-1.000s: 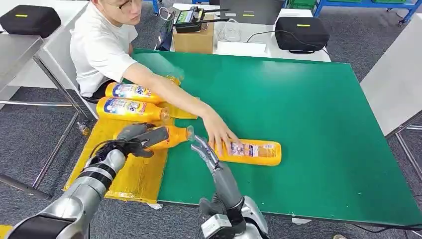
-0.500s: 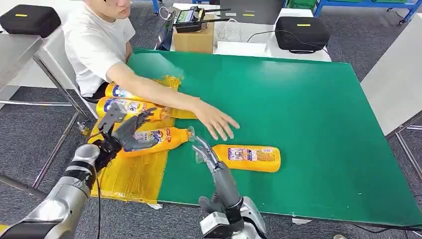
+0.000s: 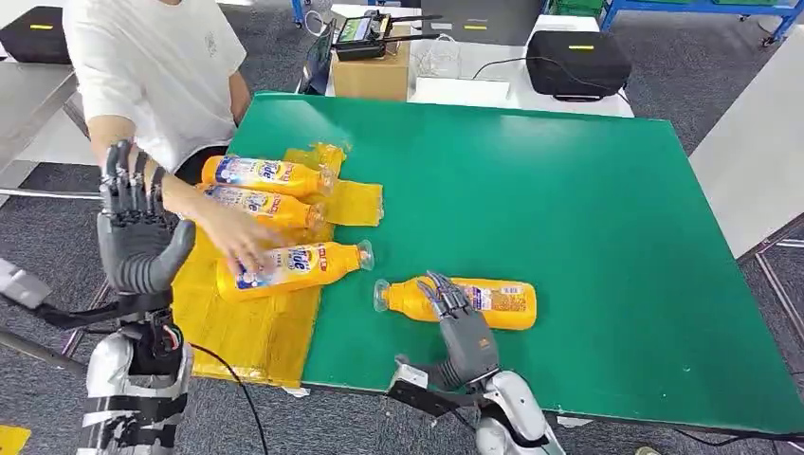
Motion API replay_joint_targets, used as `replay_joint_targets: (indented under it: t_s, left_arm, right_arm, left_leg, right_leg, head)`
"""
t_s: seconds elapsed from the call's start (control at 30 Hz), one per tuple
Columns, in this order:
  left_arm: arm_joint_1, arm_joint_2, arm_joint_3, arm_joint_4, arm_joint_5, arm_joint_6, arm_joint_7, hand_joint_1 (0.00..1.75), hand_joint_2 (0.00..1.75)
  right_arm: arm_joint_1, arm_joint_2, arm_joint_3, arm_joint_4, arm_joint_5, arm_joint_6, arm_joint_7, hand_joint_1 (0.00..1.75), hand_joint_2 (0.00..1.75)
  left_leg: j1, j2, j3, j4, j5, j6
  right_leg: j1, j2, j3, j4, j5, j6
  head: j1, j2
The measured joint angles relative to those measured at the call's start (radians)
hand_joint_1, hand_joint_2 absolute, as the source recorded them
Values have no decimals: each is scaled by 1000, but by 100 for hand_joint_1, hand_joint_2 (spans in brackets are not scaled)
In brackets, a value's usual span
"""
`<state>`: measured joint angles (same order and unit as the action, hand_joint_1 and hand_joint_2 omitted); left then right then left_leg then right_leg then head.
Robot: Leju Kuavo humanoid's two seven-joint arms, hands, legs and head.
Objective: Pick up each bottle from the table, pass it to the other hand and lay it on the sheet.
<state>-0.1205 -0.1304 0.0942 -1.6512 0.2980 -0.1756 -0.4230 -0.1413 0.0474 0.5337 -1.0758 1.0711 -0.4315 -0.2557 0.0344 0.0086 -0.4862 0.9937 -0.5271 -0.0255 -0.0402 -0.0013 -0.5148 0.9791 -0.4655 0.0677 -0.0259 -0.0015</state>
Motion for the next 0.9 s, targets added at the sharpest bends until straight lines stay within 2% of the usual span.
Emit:
replay_joint_targets:
  t_s: [0.27,0.5,0.7,0.9]
  left_arm:
    - [121,-75,13,-151,-61,62,-61,0,175]
    - [153,-99,18,-207,-73,65,-62,0,175]
    - [151,-104,-17,-216,-130,100,-60,0,175]
    - [129,-103,-53,-203,-139,144,-53,0,175]
  right_arm:
    - [-5,-42,-47,21,143,43,113,0,175]
    - [-28,-72,-74,22,170,70,144,0,175]
    - [-116,-88,-95,68,150,178,151,0,175]
    - [-222,-74,-96,216,124,234,151,0,175]
  left_leg:
    - [0,0,0,0,0,0]
    - [0,0,0,0,0,0]
    - [0,0,1,0,0,0]
    - [0,0,3,0,0,0]
  right_leg:
    - [0,0,0,0,0,0]
    - [0,0,0,0,0,0]
    - [0,1,0,0,0,0]
    - [0,1,2,0,0,0]
  head:
    - [0,0]
    - [0,0]
    - [0,0]
    - [0,0]
